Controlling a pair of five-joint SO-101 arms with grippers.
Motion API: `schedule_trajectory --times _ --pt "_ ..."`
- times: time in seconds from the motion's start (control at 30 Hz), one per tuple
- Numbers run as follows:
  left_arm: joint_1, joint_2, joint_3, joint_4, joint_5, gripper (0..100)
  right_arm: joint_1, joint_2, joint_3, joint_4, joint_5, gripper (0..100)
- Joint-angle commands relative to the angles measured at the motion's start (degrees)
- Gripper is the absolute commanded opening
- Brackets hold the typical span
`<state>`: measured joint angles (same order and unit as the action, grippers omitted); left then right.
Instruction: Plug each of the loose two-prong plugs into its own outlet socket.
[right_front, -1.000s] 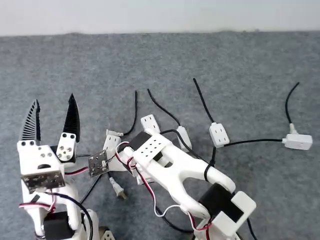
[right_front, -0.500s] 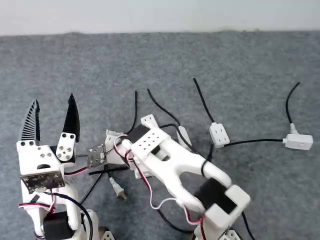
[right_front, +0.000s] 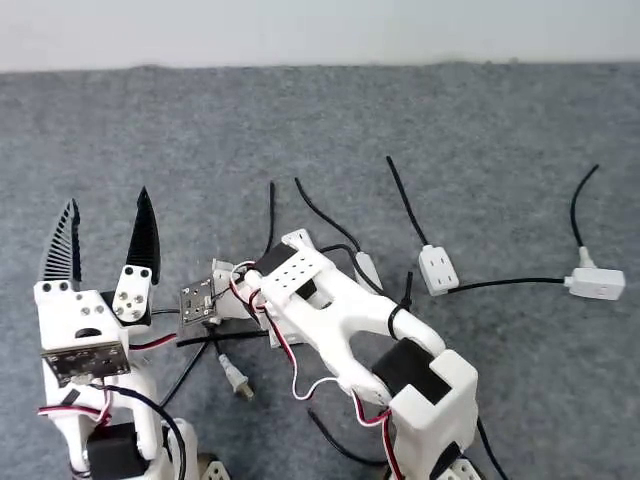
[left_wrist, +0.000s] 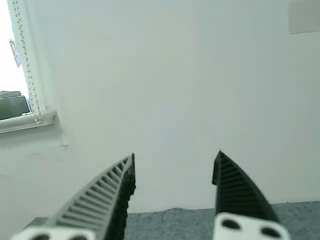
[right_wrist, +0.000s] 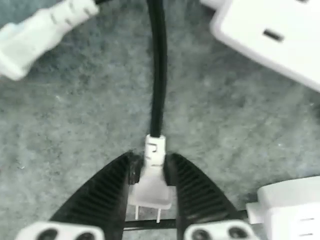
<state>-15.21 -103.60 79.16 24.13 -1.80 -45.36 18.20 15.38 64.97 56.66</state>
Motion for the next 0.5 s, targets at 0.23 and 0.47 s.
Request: schedule_trajectory --times 0.23,0.47 --pt "-0.26 -0.70 -2.42 -1.05 0.09 25 1.01 0.04 -2.46 2.42 -0.09 1.0" --pt "-4.31 -0.79 -11.74 0.88 0.09 25 3.38 -9.01 -15.30 14.55 -5.45 1.0"
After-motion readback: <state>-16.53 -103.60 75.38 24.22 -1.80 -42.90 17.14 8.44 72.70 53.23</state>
